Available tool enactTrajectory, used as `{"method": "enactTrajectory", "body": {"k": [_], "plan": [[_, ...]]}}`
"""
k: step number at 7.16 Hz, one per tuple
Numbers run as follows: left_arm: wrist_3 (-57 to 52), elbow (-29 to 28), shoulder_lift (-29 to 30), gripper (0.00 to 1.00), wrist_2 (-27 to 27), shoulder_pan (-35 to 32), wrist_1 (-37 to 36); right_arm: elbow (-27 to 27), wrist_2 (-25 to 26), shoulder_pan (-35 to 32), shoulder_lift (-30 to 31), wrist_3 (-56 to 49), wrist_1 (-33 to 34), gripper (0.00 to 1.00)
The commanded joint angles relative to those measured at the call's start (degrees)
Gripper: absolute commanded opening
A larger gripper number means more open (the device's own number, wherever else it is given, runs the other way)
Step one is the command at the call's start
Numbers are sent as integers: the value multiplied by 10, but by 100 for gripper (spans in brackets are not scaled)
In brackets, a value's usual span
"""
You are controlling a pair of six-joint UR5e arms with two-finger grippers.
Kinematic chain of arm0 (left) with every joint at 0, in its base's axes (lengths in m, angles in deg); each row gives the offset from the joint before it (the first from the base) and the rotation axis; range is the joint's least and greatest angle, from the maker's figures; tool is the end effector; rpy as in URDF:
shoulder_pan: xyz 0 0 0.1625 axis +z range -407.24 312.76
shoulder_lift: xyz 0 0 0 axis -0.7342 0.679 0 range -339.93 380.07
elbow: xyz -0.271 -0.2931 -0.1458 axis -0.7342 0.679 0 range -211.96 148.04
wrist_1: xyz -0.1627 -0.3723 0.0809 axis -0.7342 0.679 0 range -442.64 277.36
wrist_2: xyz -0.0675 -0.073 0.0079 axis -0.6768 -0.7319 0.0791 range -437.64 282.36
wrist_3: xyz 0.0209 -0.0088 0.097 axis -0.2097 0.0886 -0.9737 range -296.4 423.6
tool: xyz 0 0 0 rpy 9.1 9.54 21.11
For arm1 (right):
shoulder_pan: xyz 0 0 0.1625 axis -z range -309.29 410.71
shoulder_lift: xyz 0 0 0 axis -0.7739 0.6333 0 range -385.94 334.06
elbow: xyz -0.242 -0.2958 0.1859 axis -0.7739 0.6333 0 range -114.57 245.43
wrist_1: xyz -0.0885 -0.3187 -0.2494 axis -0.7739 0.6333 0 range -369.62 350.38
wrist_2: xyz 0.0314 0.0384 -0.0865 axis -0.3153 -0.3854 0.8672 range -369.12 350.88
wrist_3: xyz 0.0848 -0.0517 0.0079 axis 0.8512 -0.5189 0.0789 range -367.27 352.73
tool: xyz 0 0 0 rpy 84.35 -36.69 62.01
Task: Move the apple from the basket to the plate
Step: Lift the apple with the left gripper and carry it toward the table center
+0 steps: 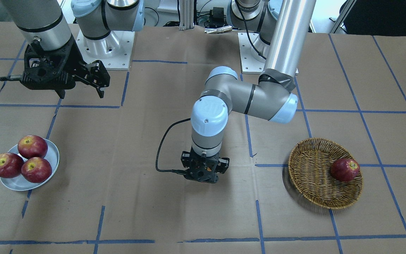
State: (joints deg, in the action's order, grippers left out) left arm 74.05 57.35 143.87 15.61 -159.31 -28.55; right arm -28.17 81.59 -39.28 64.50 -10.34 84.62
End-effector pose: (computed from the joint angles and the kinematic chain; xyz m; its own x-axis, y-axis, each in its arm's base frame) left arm -0.3699 -0.5723 0.2068 -0.9790 0.1986 -0.0469 0.2012 0.9778 -0.0581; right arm 0.1320 -0.4899 0.4682 -0.9985 -0.0530 0.0133 -0.0532 0.9984 -0.0181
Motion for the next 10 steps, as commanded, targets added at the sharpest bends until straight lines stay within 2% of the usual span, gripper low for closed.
{"method": "enactTrajectory", "body": {"k": [1,4,6,7,8,9,10], "plan": [[4,8,7,47,1,-10,-1,0,0,0,0,0,1,100],[5,8,14,48,-4,-10,-1,0,0,1,0,0,1,100],[6,7,18,55,-5,-12,-1,0,0,0,0,-1,1,100],[8,7,21,65,-5,-15,-2,0,0,1,0,-1,1,100],[8,7,20,92,-4,-15,-1,0,-1,1,0,-1,1,100],[8,7,14,98,-3,-15,-1,0,-1,1,0,-1,1,100],[-1,8,1,98,-3,-16,2,0,-1,1,0,-1,1,100]]}}
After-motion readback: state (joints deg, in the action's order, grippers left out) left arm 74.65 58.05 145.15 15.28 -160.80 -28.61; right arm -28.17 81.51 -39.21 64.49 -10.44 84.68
